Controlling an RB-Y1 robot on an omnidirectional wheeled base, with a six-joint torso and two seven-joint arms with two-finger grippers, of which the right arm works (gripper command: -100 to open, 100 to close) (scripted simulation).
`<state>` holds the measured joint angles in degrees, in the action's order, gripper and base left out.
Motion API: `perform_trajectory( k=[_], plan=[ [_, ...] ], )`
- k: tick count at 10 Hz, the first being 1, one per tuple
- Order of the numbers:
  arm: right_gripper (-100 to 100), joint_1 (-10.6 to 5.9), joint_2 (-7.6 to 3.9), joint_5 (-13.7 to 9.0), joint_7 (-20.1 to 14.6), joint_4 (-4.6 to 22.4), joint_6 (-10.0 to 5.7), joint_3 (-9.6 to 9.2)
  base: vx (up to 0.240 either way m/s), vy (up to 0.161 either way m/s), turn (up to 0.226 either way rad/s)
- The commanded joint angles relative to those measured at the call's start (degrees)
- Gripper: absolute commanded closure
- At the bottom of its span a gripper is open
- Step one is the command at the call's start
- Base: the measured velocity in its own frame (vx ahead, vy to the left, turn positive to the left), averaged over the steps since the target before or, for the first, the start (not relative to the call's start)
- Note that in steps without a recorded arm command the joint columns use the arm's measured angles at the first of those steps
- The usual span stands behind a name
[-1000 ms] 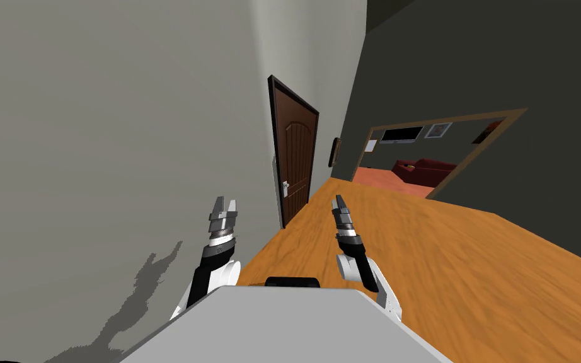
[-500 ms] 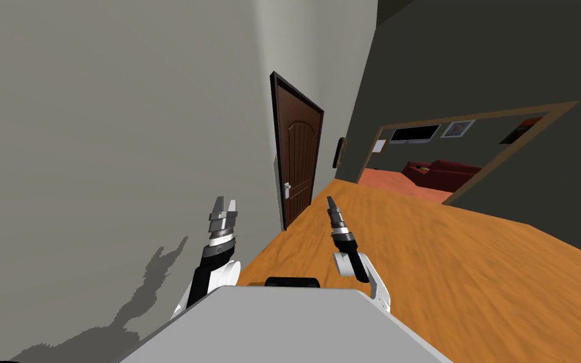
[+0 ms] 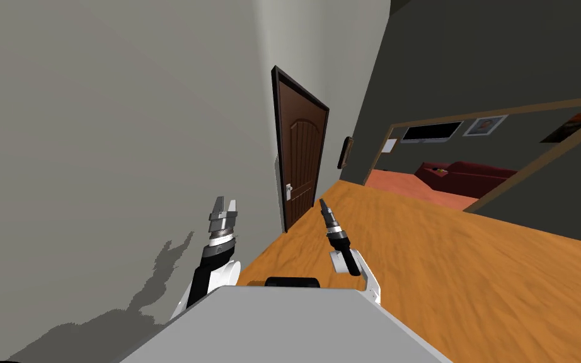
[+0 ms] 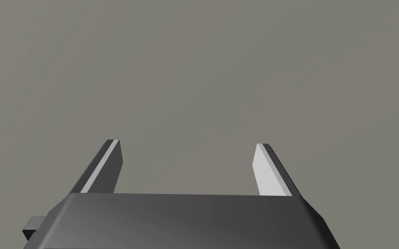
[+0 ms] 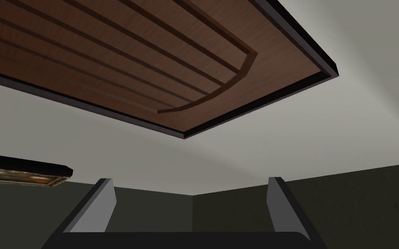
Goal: Pull the door open
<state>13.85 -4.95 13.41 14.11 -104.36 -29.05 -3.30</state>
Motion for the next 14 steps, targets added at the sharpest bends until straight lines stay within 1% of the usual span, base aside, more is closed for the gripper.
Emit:
perform_trajectory(
  k=[1, 14],
  plan=[
    [-100, -1.23, -0.51, 1.1, 1.7, 1.7, 0.67, -0.33, 0.087, -0.057, 0.085],
    [-100, -10.27, -2.14, 10.5, 15.7, 18.0, 2.19, -3.73, 0.086, -0.055, 0.099]
  ],
)
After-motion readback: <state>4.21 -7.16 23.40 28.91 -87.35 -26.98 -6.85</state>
